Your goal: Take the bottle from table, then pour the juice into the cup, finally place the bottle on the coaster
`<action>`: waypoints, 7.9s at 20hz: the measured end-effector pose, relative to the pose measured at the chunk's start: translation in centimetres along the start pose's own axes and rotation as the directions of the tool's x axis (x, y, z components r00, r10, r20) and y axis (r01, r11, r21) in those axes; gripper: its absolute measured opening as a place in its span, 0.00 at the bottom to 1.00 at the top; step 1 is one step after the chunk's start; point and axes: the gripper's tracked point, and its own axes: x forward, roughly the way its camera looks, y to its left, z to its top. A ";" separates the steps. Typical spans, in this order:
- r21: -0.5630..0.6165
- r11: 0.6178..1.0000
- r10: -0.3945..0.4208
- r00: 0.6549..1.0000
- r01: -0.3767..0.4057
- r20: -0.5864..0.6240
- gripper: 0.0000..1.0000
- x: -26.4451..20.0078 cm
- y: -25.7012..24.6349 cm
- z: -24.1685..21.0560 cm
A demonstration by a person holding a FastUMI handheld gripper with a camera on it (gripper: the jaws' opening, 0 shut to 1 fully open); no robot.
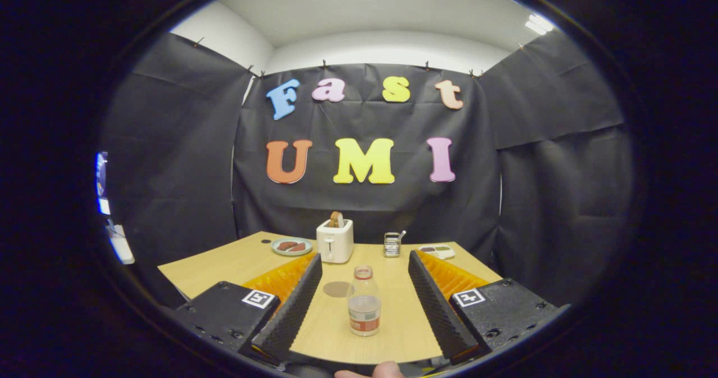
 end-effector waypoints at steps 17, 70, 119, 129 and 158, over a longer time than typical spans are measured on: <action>-0.018 0.999 -0.045 0.992 0.044 -0.118 1.00 6.2 -1.0 -12.0; -0.802 0.597 -0.115 0.990 0.000 -0.086 0.79 15.0 2.5 -14.2; -0.973 -0.227 0.012 0.999 0.045 0.044 0.78 15.6 7.3 -11.7; -0.966 -0.255 0.014 0.999 0.049 0.047 0.78 15.3 7.4 -11.4; -0.941 -0.331 0.040 0.997 0.069 0.059 0.78 14.7 8.3 -10.1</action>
